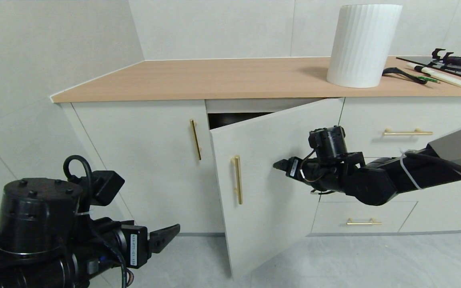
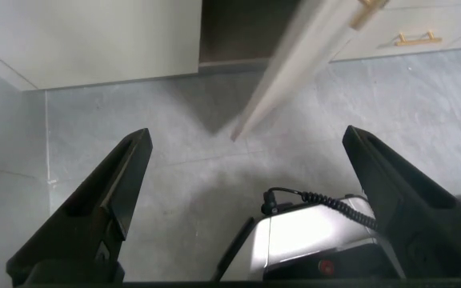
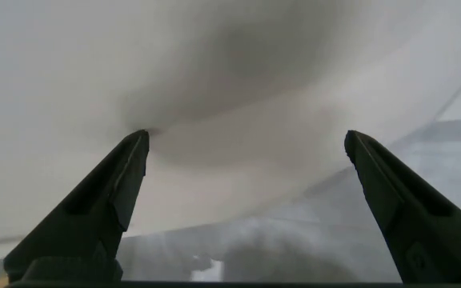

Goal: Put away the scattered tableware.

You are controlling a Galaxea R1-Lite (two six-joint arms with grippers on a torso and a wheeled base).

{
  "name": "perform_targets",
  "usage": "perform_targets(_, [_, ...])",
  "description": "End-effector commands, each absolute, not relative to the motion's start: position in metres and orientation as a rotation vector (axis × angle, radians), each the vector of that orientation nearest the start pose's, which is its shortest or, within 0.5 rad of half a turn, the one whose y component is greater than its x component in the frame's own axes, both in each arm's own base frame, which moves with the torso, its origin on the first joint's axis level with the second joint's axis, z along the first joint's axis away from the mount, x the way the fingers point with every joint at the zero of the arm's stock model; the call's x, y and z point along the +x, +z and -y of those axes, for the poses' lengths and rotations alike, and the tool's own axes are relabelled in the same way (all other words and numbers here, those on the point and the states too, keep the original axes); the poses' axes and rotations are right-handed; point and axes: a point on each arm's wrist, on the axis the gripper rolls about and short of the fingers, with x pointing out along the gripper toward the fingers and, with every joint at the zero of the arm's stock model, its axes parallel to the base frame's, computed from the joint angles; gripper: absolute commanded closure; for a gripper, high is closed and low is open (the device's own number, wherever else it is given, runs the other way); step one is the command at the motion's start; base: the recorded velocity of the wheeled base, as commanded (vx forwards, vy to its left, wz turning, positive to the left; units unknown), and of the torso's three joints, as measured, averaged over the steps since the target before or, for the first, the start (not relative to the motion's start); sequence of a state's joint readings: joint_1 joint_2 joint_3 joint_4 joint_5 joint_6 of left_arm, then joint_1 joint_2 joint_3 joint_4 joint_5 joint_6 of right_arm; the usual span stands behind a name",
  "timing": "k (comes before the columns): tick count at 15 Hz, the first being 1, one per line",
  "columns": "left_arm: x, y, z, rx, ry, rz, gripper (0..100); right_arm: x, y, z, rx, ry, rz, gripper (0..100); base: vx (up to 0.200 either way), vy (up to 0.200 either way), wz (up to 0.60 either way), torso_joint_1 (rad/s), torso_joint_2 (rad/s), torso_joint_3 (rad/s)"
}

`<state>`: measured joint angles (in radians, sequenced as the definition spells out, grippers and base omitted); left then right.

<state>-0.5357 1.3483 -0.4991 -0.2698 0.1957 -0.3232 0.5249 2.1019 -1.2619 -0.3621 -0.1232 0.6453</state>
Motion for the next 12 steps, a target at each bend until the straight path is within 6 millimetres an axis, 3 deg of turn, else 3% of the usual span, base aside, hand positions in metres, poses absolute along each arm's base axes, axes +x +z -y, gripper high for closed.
perform_targets(1, [0.167,0.155,0.094,-0.104,-0.237,-0.591,0,0.367,0.132,-0.211,0.493,0.226,-0.549,0,0.0,0.0,0.0,0.0,0.0,0.0])
perform_targets(3, [0.167,0.155,0.094,-0.104,-0.237,-0.591,0,0.383,0.132,-0.219,0.568,0.153,-0.495,0,0.0,0.0,0.0,0.0,0.0,0.0])
perform_targets(8, [0.167,0.155,0.094,-0.103,-0.237,-0.592,0,0.402,0.126,-0.227,0.644,0.084,-0.446,0,0.0,0.0,0.0,0.0,0.0,0.0])
perform_targets(12, [0.167,0.155,0.094,-0.105,-0.236,-0.592,0,0.418,0.12,-0.225,0.667,0.023,-0.384,0,0.0,0.0,0.0,0.0,0.0,0.0])
